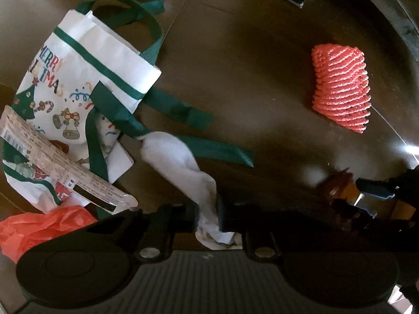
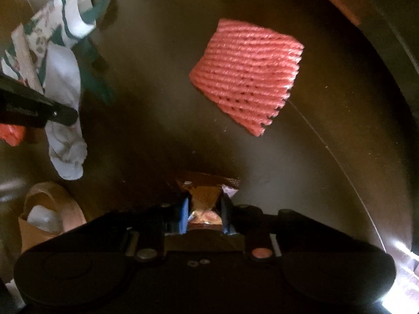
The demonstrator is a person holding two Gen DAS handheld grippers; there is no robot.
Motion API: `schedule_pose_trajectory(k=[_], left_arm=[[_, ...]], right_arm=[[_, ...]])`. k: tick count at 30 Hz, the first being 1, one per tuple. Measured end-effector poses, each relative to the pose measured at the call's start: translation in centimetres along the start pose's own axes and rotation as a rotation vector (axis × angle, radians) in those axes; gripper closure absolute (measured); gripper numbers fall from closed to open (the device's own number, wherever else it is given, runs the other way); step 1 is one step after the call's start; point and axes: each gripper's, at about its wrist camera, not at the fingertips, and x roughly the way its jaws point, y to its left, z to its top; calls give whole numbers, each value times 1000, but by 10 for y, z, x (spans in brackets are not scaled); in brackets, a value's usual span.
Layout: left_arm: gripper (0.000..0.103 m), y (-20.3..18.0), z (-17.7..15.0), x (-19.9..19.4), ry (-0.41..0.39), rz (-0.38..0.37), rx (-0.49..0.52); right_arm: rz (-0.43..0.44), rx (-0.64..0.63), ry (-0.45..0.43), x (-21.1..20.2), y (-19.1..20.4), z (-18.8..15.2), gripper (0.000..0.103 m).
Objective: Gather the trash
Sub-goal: 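Grasp the white tissue with the left tool while the right tool grasps the orange snack wrapper, then lift the tissue and snack wrapper and carry both over the teal bin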
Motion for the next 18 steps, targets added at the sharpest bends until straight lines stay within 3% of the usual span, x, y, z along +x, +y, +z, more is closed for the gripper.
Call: schedule_pose_trajectory(k=[9,18], left_arm=[[98,-10,-9,-26,-35,-13,45],[98,-15,-3,-98,-157,-26,122]], right_arm=[[37,101,-129,-61,-22,-16,81],[12,165,-289,-155,-29,-27,81]])
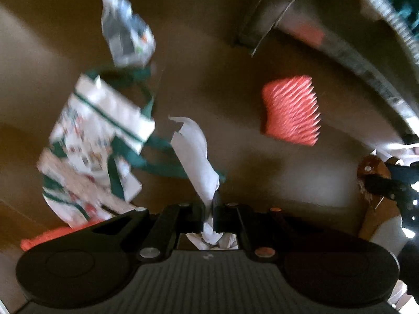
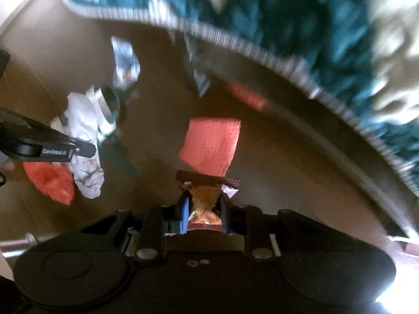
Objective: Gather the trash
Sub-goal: 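Lift the tissue and snack wrapper and carry both over the teal bin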
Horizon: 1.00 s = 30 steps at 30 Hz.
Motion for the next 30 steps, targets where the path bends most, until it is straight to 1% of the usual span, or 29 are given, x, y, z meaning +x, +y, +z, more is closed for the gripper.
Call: schedule_pose_trajectory(k=[3,6,9,12,14,18,22,25,27,30], left_arm=[[98,-7,12,-34,-70,6,39],[98,-16,20,-68,-162,20,85],[98,-24,27,-108,-247,19,107],[98,-33,28,-147,-333,26,130],[98,-39,24,-174,-396,48,159],[98,-47,15,-219,-475,59,194],[98,-61,7,-273,-570,66,223],[98,-76,-1,-314,-648,89,254],[98,-89,-6,-342,-695,95,280],[98,-109,-11,-385,-768,94,315]], right_arm=[[-12,17,-68,-32,-1,10,81],[-26,32,-132,-71,-1,15,81],[-41,32,-198,-110,2,17,81],[-68,26,-270,-149,8,15,81],[-81,24,-308,-174,11,15,81],[-107,25,-399,-231,16,12,81],[-130,25,-487,-283,22,5,81],[-165,22,-560,-324,22,2,81],[-173,29,-609,-352,20,2,81],[-209,17,-695,-393,17,4,81]])
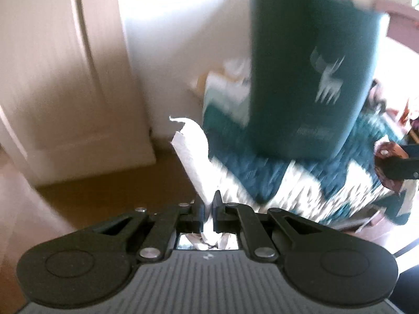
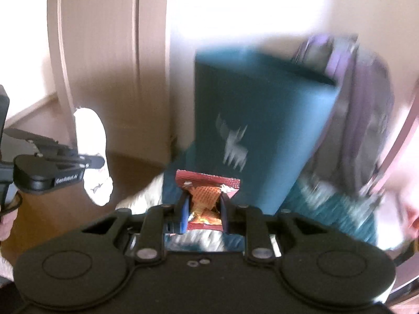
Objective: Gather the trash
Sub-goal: 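Lift the tissue and snack wrapper and carry both over the teal bin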
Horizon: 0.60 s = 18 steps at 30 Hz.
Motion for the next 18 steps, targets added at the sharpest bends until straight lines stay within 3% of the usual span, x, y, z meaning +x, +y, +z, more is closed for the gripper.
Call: schedule_pose_trajectory(k=[9,18], left_arm=[[97,-35,95,-80,-171,-36,38],[97,-67,182,-118,-267,-120,48]], right_arm=[[-82,-35,-194,-59,-29,66,81],[-145,1,-274,-51,-68,116,81]])
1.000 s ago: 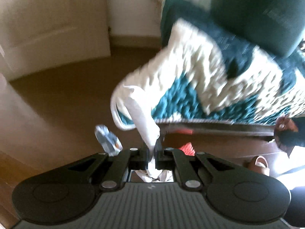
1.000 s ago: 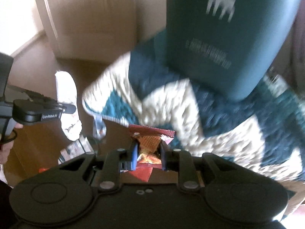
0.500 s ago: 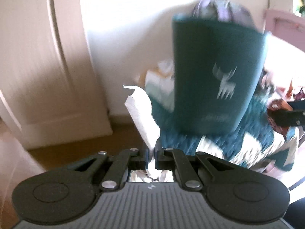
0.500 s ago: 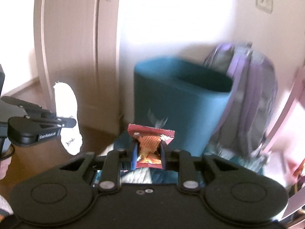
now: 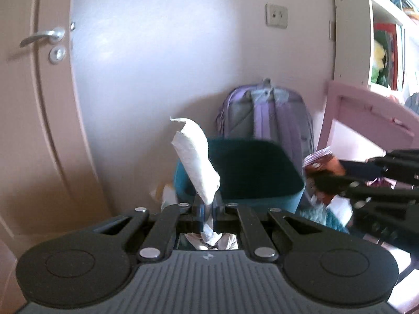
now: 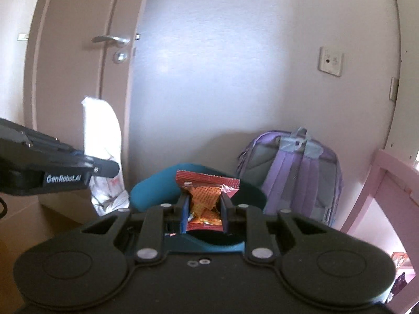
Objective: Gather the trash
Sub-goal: 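Lift the tissue and snack wrapper and carry both over the teal bin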
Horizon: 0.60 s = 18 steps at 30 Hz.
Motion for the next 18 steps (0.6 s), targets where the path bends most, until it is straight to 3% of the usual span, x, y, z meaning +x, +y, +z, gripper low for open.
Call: schedule_pose_trajectory(k=[10,18], left_arm=[[97,-26,62,52,-13,-5,-5],[97,-37,59,112,97,20,6]], right_arm=[[-13,10,52,48,-16,1,81],[-2,15,150,89,-19,-17,81]])
